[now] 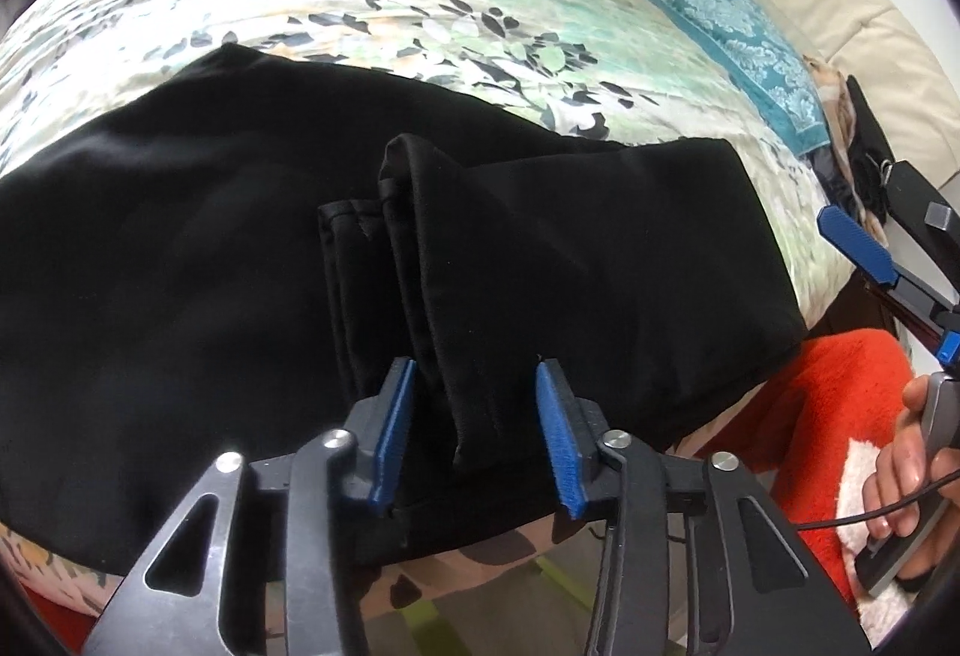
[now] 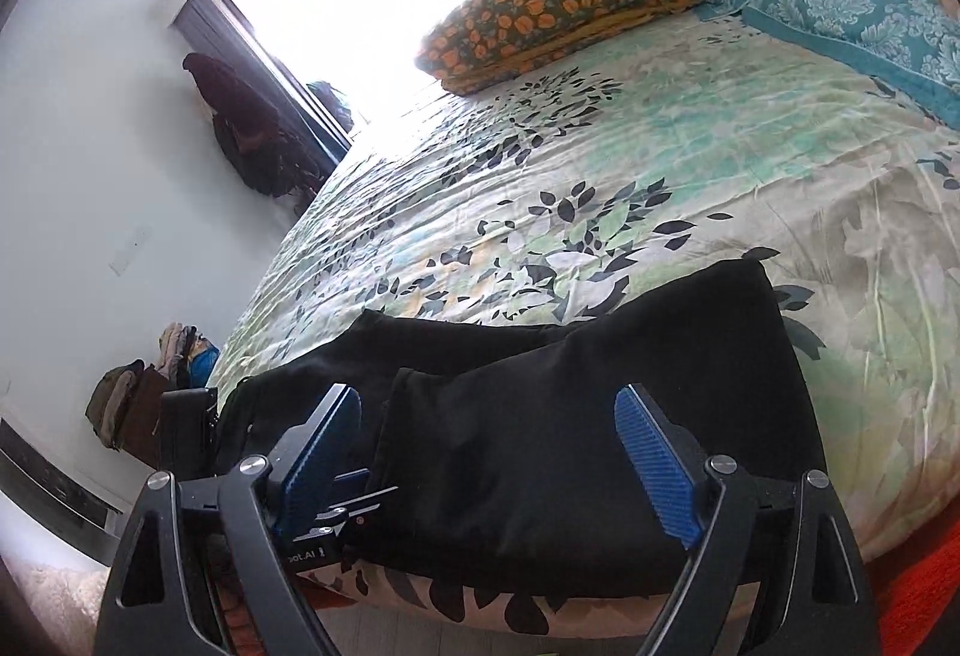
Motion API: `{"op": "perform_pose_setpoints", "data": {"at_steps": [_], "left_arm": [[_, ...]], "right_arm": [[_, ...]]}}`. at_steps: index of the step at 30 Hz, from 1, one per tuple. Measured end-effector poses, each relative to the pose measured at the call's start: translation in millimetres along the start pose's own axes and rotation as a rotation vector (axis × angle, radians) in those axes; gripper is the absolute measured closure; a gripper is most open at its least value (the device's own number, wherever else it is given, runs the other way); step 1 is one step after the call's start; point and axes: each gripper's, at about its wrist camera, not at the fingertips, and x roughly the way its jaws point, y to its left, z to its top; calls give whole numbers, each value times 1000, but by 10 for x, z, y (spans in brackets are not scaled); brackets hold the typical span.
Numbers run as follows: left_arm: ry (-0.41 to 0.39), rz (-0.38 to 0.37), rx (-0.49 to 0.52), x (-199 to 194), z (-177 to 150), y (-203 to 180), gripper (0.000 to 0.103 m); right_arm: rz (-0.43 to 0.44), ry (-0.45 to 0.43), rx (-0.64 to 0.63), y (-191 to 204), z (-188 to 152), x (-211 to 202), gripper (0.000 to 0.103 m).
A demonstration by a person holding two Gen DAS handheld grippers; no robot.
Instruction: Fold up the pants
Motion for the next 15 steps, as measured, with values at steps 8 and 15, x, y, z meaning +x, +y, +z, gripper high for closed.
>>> {"op": "perform_pose_setpoints", "data": {"at_steps": [8, 15], "left_arm": [[-27, 6, -27, -33, 23, -34, 99], [-60, 59, -28, -307, -90, 37, 99]], "right_arm": [[-7, -21, -4, -10, -12, -71, 16], [-44, -46, 22, -77, 15, -117, 16]]}}
